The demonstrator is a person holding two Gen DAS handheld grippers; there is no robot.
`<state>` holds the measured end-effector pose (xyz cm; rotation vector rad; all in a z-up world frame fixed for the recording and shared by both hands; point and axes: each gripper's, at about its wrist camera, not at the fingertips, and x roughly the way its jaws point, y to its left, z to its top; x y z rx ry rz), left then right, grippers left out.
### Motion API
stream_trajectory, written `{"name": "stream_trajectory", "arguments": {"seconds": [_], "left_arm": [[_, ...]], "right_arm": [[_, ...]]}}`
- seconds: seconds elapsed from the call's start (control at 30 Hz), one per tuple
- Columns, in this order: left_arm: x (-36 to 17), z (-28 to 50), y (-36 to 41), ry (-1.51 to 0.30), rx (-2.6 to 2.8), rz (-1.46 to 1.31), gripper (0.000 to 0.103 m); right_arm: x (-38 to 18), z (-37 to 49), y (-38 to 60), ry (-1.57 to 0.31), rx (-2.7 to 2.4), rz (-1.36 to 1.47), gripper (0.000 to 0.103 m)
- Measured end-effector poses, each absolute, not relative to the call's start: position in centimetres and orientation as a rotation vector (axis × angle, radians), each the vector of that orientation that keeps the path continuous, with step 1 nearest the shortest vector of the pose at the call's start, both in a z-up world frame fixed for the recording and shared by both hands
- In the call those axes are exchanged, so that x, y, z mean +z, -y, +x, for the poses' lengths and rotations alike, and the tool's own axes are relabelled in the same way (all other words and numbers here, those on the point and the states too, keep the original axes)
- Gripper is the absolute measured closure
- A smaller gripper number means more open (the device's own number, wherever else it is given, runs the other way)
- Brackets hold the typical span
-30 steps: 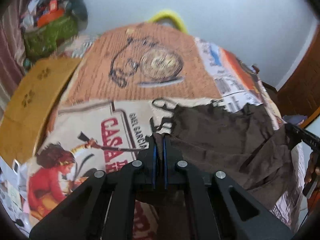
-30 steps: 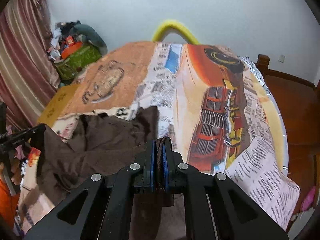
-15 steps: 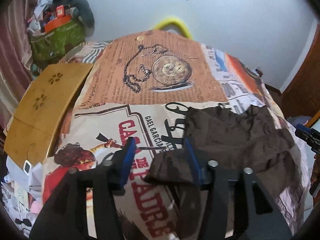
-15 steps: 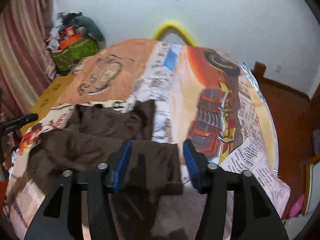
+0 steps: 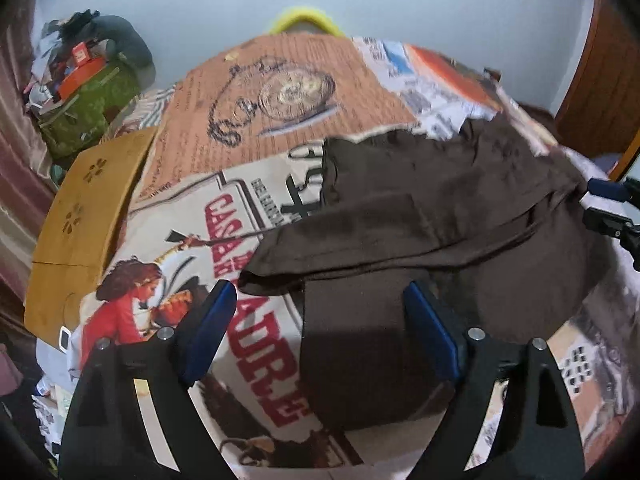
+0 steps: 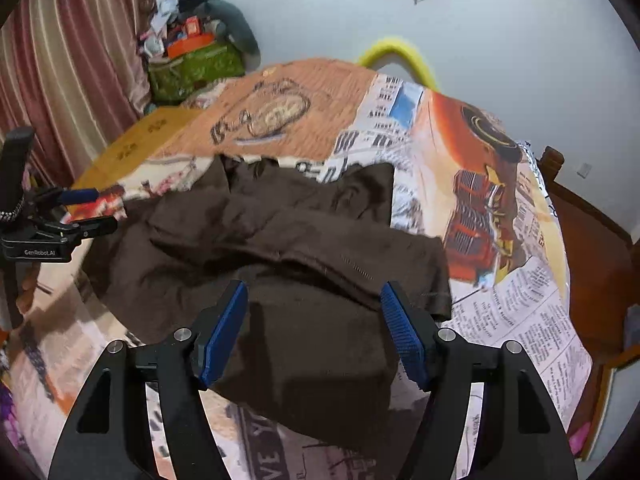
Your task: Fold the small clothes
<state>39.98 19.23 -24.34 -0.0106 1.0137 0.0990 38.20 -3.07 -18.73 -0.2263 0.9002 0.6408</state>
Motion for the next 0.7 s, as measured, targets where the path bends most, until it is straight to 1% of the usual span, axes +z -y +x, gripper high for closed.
{"name": "stream_trajectory", "arguments": {"seconds": [0.17, 0.33, 0.5, 0.7], "left_arm": [[-25.8, 42.4, -18.6, -1.044, 0.083, 0.005, 0.016], [-24.8, 45.9, -18.2, -1.014, 0.092, 0.114, 0.016], [-24.4, 50.5, -20.6, -1.019, 0.184, 0.067, 0.016], [-23.8, 51.2, -24.3, -0.969, 0.267, -0.101, 0.016]], "right_arm": [[-20.2, 39.6, 1.9, -0.901, 0.604, -0.280, 0.037], [-19.8, 41.6, 0.5, -0.866, 0.579, -0.342, 0.037], [-18.5, 45.0, -0.5, -0.820, 0.513, -0.375, 0.037], [-17.3, 47.3, 0.6, -0.745, 0.392, -0.282, 0.037]]}}
